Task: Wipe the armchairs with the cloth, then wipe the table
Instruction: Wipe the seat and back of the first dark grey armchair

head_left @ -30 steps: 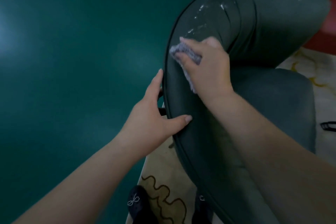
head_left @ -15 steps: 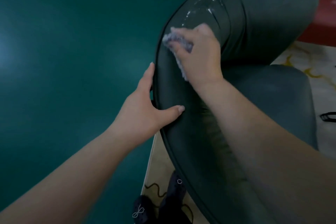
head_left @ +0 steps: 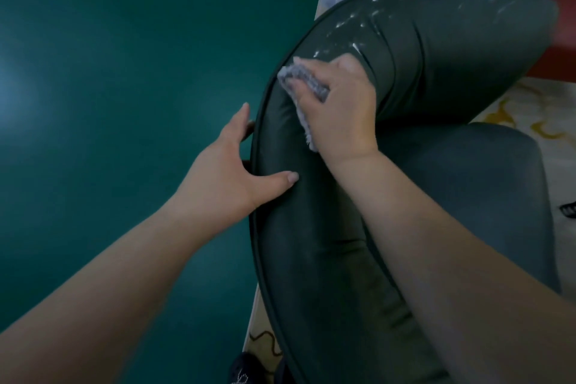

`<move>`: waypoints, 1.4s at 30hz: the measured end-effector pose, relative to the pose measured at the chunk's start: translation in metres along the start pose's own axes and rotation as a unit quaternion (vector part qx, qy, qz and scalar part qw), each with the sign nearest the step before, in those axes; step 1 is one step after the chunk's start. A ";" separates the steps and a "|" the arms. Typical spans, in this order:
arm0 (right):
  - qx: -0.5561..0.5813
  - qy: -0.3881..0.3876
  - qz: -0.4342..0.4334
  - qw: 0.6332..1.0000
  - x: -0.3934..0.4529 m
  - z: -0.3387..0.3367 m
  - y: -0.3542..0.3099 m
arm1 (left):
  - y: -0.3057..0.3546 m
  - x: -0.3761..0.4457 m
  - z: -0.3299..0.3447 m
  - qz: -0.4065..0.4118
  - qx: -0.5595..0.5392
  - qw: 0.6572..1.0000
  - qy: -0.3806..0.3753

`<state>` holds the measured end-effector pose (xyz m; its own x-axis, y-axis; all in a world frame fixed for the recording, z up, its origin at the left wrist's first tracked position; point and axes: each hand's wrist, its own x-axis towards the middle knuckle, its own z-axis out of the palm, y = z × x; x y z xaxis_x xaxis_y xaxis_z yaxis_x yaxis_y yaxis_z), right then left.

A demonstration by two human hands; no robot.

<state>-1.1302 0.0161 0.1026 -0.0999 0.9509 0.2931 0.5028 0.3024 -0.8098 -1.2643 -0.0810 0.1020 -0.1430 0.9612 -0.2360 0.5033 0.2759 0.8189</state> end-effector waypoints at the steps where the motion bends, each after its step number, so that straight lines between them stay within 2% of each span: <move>1: 0.005 0.004 0.009 1.000 0.000 -0.001 0.002 | 0.001 0.004 0.001 0.001 -0.001 1.000 0.000; 4: 0.041 -0.005 0.021 0.999 -0.035 -0.012 0.007 | 0.007 0.016 0.000 0.012 0.015 1.000 -0.017; 6: 0.068 -0.019 -0.002 0.998 -0.054 -0.018 0.009 | 0.012 0.021 -0.003 0.011 0.028 0.999 -0.032; 8: 0.027 -0.034 -0.029 0.999 -0.039 -0.016 0.009 | 0.014 0.025 -0.009 0.009 0.030 0.999 -0.041; 10: -0.021 -0.017 -0.046 0.999 -0.004 -0.008 0.010 | 0.016 0.029 -0.011 0.005 0.035 0.998 -0.044; 14: -0.026 0.024 0.043 0.998 0.060 0.004 0.017 | 0.020 0.044 -0.013 0.016 0.044 0.997 -0.054; 17: 0.023 0.026 0.083 0.996 0.029 0.000 0.019 | 0.023 0.059 -0.015 0.031 0.044 0.996 -0.071; 20: 0.060 0.016 0.050 0.997 -0.020 -0.007 0.014 | 0.027 0.077 -0.018 0.052 0.053 0.993 -0.097; 22: 0.052 0.009 0.054 0.997 -0.003 -0.002 0.014 | 0.027 0.089 -0.020 0.058 0.046 0.990 -0.120; 26: -0.093 0.064 0.082 0.990 0.086 0.008 0.024 | 0.027 0.110 -0.022 0.071 0.041 0.984 -0.158; 28: -0.113 0.078 0.111 0.984 0.105 0.007 0.028 | 0.029 0.120 -0.024 0.083 0.039 0.981 -0.173; 31: -0.059 0.086 0.166 0.981 0.069 0.006 0.017 | 0.032 0.132 -0.027 0.126 0.024 0.972 -0.195; 34: -0.034 0.075 0.137 0.987 0.014 0.006 0.002 | 0.038 0.142 -0.033 0.158 0.036 0.962 -0.219; 36: -0.046 0.071 0.131 0.988 0.017 0.006 0.005 | 0.040 0.147 -0.035 0.170 0.040 0.957 -0.234; 38: -0.076 0.095 0.133 0.984 0.042 0.007 0.011 | 0.042 0.150 -0.036 0.174 0.040 0.954 -0.243; 42: -0.057 0.184 0.208 0.959 0.099 0.004 0.030 | 0.044 0.162 -0.033 0.184 0.028 0.949 -0.255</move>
<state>-1.1287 0.1194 0.1053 0.4290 0.8932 0.1345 0.5263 -0.1262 -0.8409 -1.2936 0.0867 0.1175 0.4757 0.8623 -0.1738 0.4851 -0.0923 0.8696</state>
